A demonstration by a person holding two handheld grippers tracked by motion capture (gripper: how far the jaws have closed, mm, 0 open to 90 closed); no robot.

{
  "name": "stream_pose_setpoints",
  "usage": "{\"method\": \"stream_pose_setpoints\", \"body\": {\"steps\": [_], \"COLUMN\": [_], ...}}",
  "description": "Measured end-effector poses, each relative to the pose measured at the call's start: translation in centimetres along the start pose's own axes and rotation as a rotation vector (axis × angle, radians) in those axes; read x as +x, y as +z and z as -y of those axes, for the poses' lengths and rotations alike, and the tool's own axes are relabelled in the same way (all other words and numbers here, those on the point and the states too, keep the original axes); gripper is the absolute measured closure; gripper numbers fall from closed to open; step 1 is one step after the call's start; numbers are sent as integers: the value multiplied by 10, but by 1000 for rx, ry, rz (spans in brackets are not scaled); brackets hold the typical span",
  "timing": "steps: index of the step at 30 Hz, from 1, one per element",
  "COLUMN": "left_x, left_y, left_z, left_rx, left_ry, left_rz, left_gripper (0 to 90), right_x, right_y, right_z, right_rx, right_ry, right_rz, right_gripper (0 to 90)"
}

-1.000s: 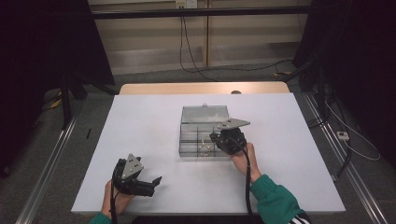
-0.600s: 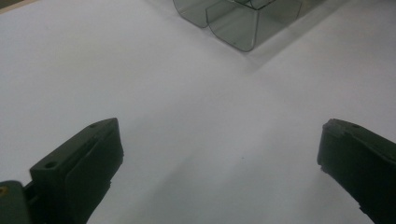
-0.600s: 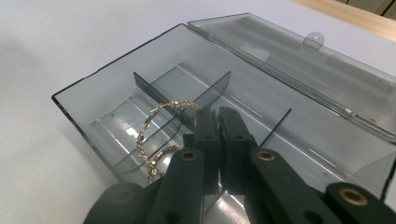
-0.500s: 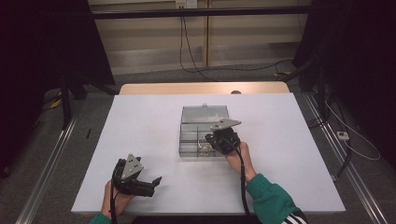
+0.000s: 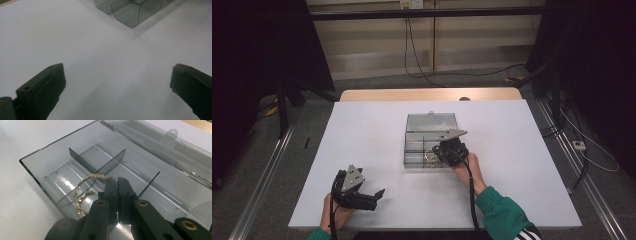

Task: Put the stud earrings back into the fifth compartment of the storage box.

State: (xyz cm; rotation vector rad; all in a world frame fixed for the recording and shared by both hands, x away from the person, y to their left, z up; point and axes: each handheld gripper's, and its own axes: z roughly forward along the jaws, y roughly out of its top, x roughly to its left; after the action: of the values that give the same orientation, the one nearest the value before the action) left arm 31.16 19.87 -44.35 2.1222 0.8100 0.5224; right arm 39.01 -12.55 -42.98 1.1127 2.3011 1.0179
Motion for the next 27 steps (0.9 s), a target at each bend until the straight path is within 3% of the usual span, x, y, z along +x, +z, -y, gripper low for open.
{"method": "stream_pose_setpoints", "body": {"steps": [4, 7, 16, 27], "left_x": [0, 0, 1, 0], "left_y": [0, -1, -1, 0], "left_z": [0, 0, 0, 0], "left_rx": [2, -1, 1, 1], "left_ry": [2, 1, -4, -1], "left_rz": [0, 0, -3, -1], "left_gripper": [0, 0, 0, 0], "right_x": [1, -1, -15, -25], "right_y": [1, 1, -18, -39], "right_z": [1, 2, 5, 17], "right_rx": [23, 23, -18, -36], "right_ry": [-10, 2, 43, 37], "right_rz": [-4, -8, -29, -90], "right_gripper": [868, 677, 408, 133]}}
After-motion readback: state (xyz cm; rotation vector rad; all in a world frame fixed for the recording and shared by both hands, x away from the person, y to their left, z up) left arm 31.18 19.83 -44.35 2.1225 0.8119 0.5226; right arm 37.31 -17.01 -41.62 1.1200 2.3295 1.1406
